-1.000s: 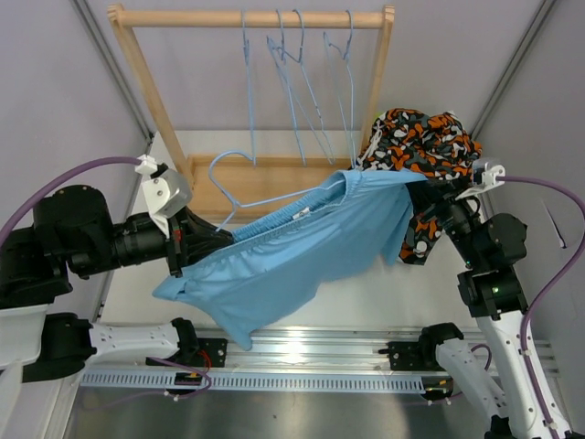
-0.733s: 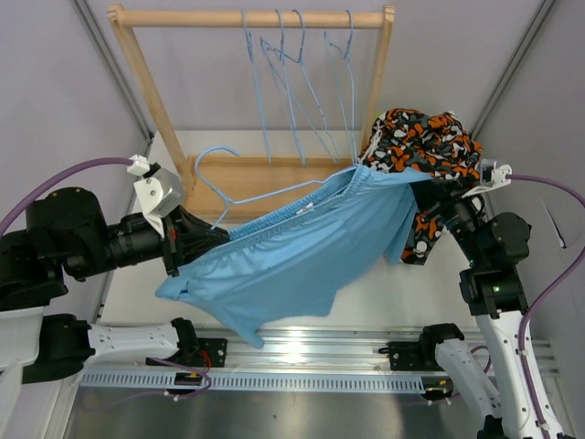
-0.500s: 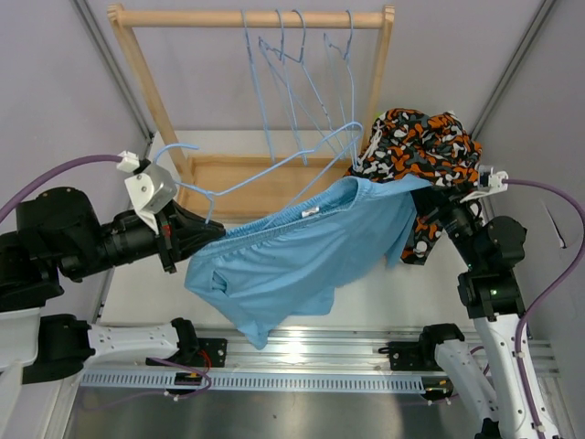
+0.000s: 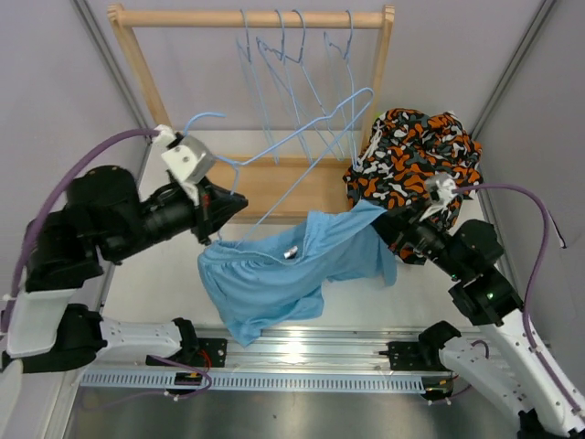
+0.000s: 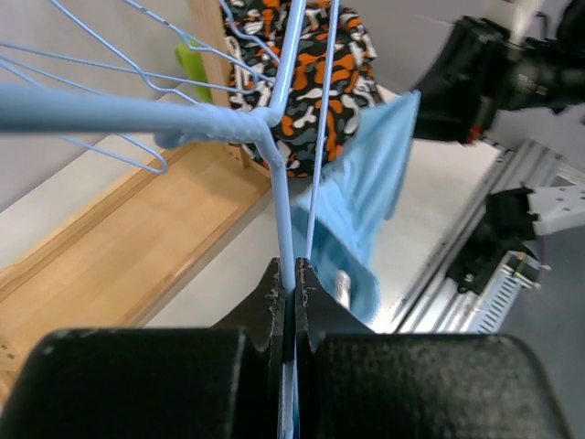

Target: Remove the shorts from the hanger

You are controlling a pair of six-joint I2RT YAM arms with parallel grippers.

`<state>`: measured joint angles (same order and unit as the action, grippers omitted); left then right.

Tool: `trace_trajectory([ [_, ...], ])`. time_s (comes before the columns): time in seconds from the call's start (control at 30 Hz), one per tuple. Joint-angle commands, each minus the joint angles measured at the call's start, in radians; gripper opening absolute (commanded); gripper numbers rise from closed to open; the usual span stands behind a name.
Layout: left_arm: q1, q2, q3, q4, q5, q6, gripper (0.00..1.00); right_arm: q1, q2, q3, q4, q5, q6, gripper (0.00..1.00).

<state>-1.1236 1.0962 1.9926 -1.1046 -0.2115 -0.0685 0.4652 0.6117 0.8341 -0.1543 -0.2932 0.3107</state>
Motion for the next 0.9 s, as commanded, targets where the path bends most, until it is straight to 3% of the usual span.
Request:
trace_trajectory([
  [0.0, -0.005, 0.091, 0.052, 0.089, -0.110, 0.006, 0.00, 0.166, 0.034, 0.123, -0.049, 0.188, -0.131, 0.00],
  [0.07, -0.007, 0.174, 0.163, 0.034, -0.181, -0.011, 0.00, 0.254, 0.037, 0.148, -0.056, 0.274, -0.156, 0.00],
  [0.17, -0.007, 0.231, 0.254, -0.153, -0.236, -0.085, 0.00, 0.263, 0.049, 0.235, -0.067, 0.408, -0.205, 0.00],
  [0.23, -0.007, 0.211, 0.226, -0.193, -0.211, -0.108, 0.00, 0.253, 0.088, 0.368, -0.096, 0.486, -0.274, 0.00],
  [0.33, -0.007, 0.131, -0.008, -0.213, -0.109, -0.161, 0.00, 0.213, 0.227, 0.604, -0.129, 0.549, -0.368, 0.00],
  [0.47, -0.019, -0.074, -0.277, -0.077, -0.034, -0.250, 0.00, 0.069, 0.440, 0.924, -0.143, 0.478, -0.383, 0.00],
  [0.53, -0.021, -0.134, -0.381, -0.043, 0.024, -0.284, 0.00, -0.087, 0.575, 1.055, -0.152, 0.401, -0.340, 0.00],
  [0.67, -0.021, -0.225, -0.480, -0.050, 0.006, -0.330, 0.00, -0.291, 0.837, 1.513, -0.194, 0.286, -0.205, 0.00],
  [0.77, -0.021, -0.251, -0.505, -0.075, -0.020, -0.341, 0.00, -0.420, 1.037, 1.753, -0.168, 0.212, -0.081, 0.00],
  [0.87, -0.021, -0.260, -0.540, -0.089, -0.058, -0.350, 0.00, -0.517, 1.137, 1.777, -0.059, 0.175, 0.037, 0.00],
])
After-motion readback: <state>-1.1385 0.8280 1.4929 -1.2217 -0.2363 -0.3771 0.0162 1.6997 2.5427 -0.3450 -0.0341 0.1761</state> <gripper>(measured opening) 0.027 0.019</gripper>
